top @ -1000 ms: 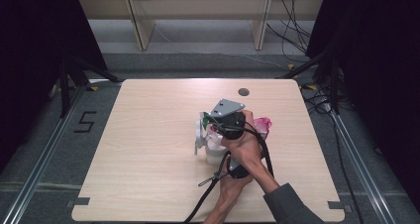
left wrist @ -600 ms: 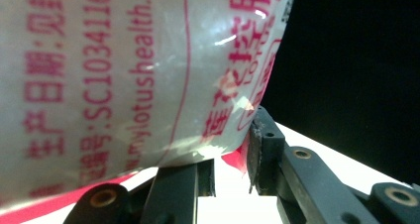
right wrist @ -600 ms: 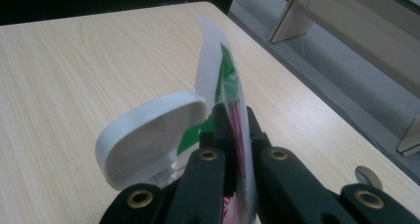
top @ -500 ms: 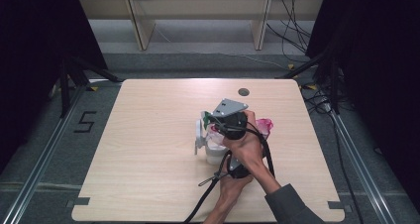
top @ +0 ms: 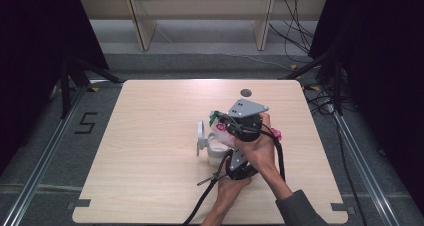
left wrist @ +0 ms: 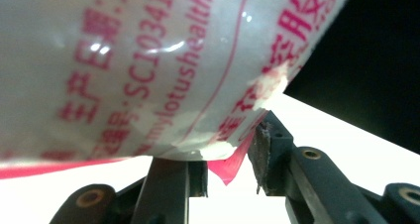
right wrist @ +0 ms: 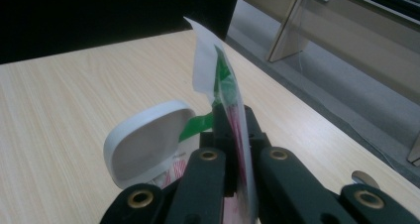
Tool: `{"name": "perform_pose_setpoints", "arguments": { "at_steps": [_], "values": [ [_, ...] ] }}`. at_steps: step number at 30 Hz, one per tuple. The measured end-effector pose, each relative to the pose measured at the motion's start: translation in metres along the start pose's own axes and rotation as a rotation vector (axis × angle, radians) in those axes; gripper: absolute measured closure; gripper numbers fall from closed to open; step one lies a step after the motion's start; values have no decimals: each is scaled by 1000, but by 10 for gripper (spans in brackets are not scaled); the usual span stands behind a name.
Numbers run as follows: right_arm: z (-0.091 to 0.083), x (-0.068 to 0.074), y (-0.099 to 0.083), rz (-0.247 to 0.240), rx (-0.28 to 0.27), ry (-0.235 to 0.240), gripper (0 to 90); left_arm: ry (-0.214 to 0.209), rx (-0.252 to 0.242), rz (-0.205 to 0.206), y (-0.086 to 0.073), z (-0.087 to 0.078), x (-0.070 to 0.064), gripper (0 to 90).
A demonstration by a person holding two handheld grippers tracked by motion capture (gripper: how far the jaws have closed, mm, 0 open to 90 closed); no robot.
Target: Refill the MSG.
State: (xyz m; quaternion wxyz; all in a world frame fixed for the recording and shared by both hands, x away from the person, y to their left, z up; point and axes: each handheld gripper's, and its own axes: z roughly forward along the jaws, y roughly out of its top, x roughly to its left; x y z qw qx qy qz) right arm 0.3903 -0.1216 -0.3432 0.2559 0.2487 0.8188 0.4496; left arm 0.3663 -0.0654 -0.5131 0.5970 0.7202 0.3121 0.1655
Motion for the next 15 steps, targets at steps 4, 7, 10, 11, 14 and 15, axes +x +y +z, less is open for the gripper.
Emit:
{"name": "perform_pose_setpoints", "arguments": {
  "at_steps": [4,7,10,11,14,15],
  "values": [
    [-8,-4,-5,29,-30,6,900,16,20,10,-3,-2,1,671],
    [-16,-8,-10,61,-59,9,900,8,25,3,-4,-3,2,661],
    [-24,-10,-14,70,-78,2,900,5,38,4,-4,-4,2,637],
    [-26,-11,-15,77,-87,-3,900,-1,11,-25,-5,-3,-1,634],
    [-31,-13,-19,88,-101,2,900,-14,26,-19,-5,-4,-1,614],
    [-33,-14,-20,83,-98,-5,900,-22,37,-16,-5,-4,0,593]
  ]
}}
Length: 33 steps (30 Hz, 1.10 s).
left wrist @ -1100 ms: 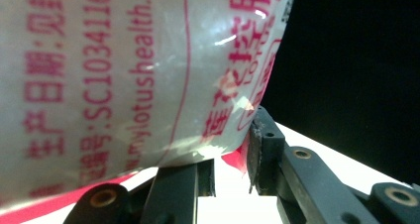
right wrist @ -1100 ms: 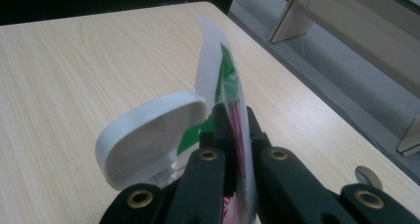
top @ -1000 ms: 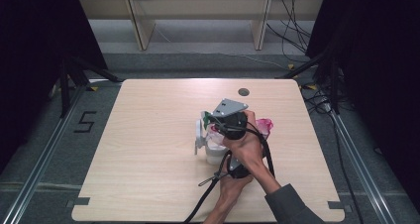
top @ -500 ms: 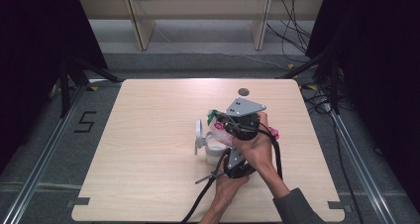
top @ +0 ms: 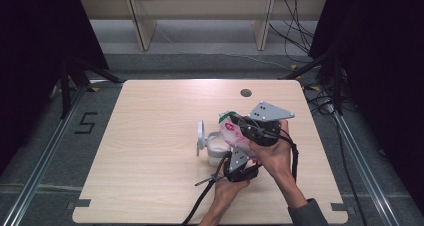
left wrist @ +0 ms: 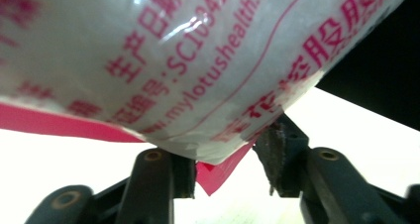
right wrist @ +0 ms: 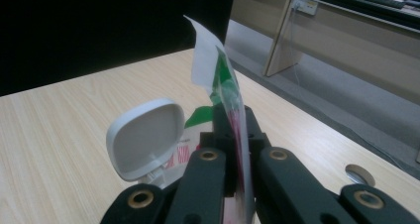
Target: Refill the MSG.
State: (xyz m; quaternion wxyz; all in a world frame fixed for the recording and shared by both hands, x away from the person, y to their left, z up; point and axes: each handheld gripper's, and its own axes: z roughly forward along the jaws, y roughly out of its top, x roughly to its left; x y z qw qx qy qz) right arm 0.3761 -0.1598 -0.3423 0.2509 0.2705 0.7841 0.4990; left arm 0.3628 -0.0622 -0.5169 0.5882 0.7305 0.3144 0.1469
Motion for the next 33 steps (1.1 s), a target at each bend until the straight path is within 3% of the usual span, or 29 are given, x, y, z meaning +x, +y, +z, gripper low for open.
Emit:
{"name": "perform_pose_setpoints", "arguments": {
  "at_steps": [1,2,7,8,14,15,18,20,22,24,26,30,31,32,33],
  "values": [
    [-1,-1,-1,-2,-1,-8,900,-12,7,-2,0,0,1,578],
    [-2,0,-2,30,-1,-2,900,-7,8,-5,0,0,2,575],
    [-10,-7,-7,50,-34,-10,900,-18,43,8,1,-2,4,495],
    [-12,-9,-9,47,-32,-12,900,-20,67,15,2,-3,4,478],
    [-24,-14,-19,95,-61,-29,900,-13,105,-5,3,-10,-1,367],
    [-25,-16,-21,79,-75,-26,900,-6,98,-9,3,-11,-1,354],
    [-31,-16,-27,125,-79,-14,900,-19,135,20,3,-18,-1,343],
    [-33,-16,-33,136,-82,-17,900,0,150,26,4,-24,-5,296],
    [-33,-16,-37,138,-89,-3,900,32,173,58,4,-32,-11,296],
    [-35,-13,-40,143,-79,0,900,34,173,63,2,-37,-14,288],
    [-36,-12,-41,115,-83,-10,900,35,189,62,-2,-42,-15,301],
    [-34,-11,-44,130,-74,12,900,29,166,47,-7,-50,-18,299],
    [-35,-10,-45,148,-62,0,900,32,163,56,-8,-53,-18,299],
    [-34,-11,-46,132,-63,-1,900,37,159,68,-8,-56,-16,302],
    [-32,-11,-46,140,-76,13,900,43,150,51,-9,-60,-16,301]
  ]
}}
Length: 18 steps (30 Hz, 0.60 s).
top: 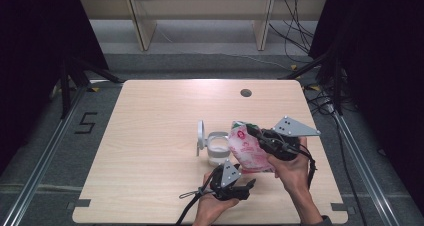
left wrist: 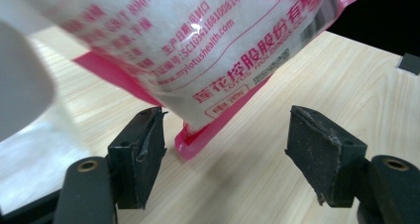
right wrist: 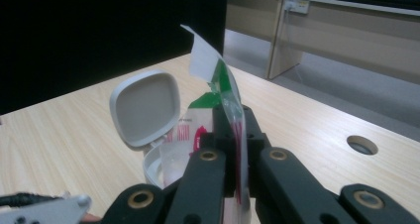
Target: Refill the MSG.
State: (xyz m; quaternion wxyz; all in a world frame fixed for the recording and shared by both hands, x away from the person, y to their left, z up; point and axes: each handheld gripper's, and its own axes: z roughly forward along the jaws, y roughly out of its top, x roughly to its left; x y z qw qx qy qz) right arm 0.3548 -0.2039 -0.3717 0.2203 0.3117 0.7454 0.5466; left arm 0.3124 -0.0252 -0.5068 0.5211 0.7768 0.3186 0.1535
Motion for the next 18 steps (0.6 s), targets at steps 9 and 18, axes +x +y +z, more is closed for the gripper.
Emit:
{"name": "perform_pose_setpoints", "arguments": {
  "at_steps": [9,18],
  "values": [
    [-13,-11,-14,7,26,-18,900,20,-5,-15,-10,-21,14,291],
    [-32,-27,-33,-2,57,-100,900,72,-16,-29,-16,-40,30,277]
  ]
}}
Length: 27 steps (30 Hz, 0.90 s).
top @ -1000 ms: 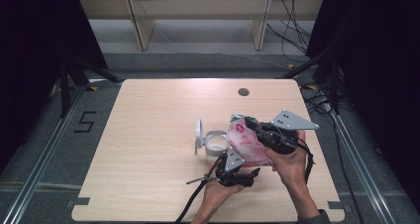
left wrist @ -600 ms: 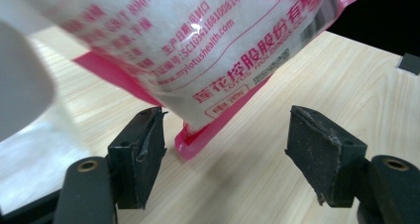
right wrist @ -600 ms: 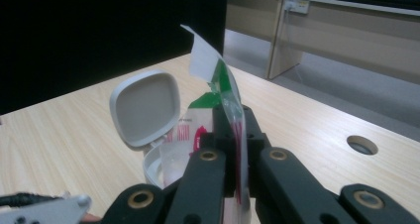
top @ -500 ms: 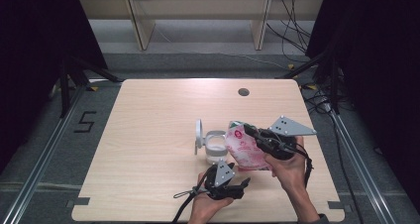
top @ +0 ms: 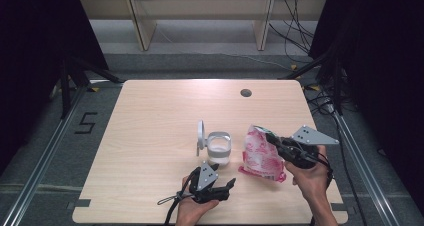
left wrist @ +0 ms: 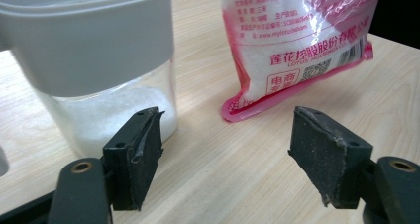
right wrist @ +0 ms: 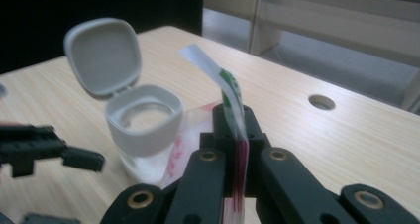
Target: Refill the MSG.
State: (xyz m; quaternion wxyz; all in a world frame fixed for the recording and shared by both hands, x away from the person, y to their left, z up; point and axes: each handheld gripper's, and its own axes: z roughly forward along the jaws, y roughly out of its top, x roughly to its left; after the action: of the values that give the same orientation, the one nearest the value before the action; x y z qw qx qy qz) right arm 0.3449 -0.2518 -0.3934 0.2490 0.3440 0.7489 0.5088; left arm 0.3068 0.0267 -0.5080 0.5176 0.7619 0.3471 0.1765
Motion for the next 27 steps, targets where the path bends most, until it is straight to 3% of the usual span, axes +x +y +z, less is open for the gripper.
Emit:
{"name": "perform_pose_setpoints", "arguments": {
  "at_steps": [1,4,5,10,11,17,18,19,20,25,27],
  "values": [
    [-2,0,-1,13,26,-3,900,3,-1,-5,0,-1,1,277],
    [0,-4,-4,-12,31,-7,900,1,-5,-2,1,-3,3,276],
    [-1,-5,-6,12,50,-25,900,0,-13,-4,1,-5,3,276],
    [1,-10,-10,-15,44,-49,900,17,-20,-13,1,-6,4,276],
    [1,-8,-11,22,58,-49,900,11,-10,0,1,-8,6,276],
    [3,-10,-14,-4,68,-55,900,31,-1,18,2,-12,8,275],
    [2,-8,-15,22,75,-64,900,31,-3,17,2,-13,9,275],
    [2,-9,-16,18,79,-66,900,35,2,33,2,-14,11,275],
    [3,-11,-17,5,72,-61,900,31,-14,16,2,-13,10,274],
    [3,-15,-21,3,87,-83,900,43,-14,14,2,-18,15,275],
    [3,-16,-25,32,96,-95,900,60,-7,19,1,-21,17,276]
  ]
}}
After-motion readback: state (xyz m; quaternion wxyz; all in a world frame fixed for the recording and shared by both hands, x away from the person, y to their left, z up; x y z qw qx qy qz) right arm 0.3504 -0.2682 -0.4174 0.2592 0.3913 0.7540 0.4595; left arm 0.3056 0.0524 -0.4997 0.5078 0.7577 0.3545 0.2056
